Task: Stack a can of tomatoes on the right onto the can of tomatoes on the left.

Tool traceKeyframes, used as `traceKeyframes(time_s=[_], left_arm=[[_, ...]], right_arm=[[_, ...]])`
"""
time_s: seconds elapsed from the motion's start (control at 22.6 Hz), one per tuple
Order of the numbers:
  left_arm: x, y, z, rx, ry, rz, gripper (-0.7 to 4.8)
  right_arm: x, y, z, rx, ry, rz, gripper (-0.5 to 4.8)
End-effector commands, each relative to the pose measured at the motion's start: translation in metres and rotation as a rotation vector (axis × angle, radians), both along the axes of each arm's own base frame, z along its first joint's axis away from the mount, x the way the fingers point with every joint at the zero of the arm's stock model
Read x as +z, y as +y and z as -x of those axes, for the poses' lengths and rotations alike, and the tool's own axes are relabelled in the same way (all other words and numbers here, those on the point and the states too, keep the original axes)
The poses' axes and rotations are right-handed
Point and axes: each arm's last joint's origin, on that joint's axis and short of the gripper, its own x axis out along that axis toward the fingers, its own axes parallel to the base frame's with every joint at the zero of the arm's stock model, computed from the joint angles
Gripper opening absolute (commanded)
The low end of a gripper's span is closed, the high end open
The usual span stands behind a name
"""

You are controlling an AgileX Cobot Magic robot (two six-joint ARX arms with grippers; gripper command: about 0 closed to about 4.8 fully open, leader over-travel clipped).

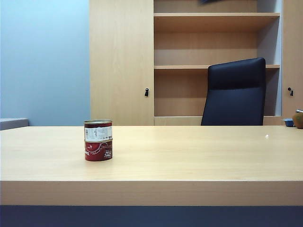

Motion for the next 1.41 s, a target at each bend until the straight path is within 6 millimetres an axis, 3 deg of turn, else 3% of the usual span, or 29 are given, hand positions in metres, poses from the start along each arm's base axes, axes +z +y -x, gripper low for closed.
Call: traceKeyframes(time_s=[0.04,0.27,0.44,0.57,0.75,0.93,1.41], left_arm=[[-0.006,0.001,0.006,0.011,-0.059,0.010,-0.05],[-0.030,0.000,0.010,-0.004,-0.045,0.010,-0.05],[-0.062,0.001,0.016,-0.006,-0.097,0.095,-0.05],[-0.079,0.001,0.017,0.001,-0.064,0.094,-0.05],[-0.099,0.002,0.020,0.005,-0.006,0.085,-0.05],[-0.106,0.002,0.020,0.026,0.069,0.080,-0.05],[-0.104,0.003,0.026,0.023,0.063,0.080,-0.05]], right_arm=[[0.010,-0.032,0.031,-0.093,-0.116,-0.114,-0.07],[0.016,-0.072,0.071,-0.183,-0.207,-0.210,-0.05],[0.002,-0.103,0.104,-0.215,-0.213,-0.220,-0.04],[-0.009,-0.113,0.116,-0.209,-0.178,-0.180,0.00],[-0.024,-0.119,0.122,-0.225,-0.108,-0.101,0.00],[-0.028,-0.118,0.122,-0.188,-0.074,-0.065,0.00],[-0.029,-0.118,0.122,-0.189,-0.073,-0.064,0.00]])
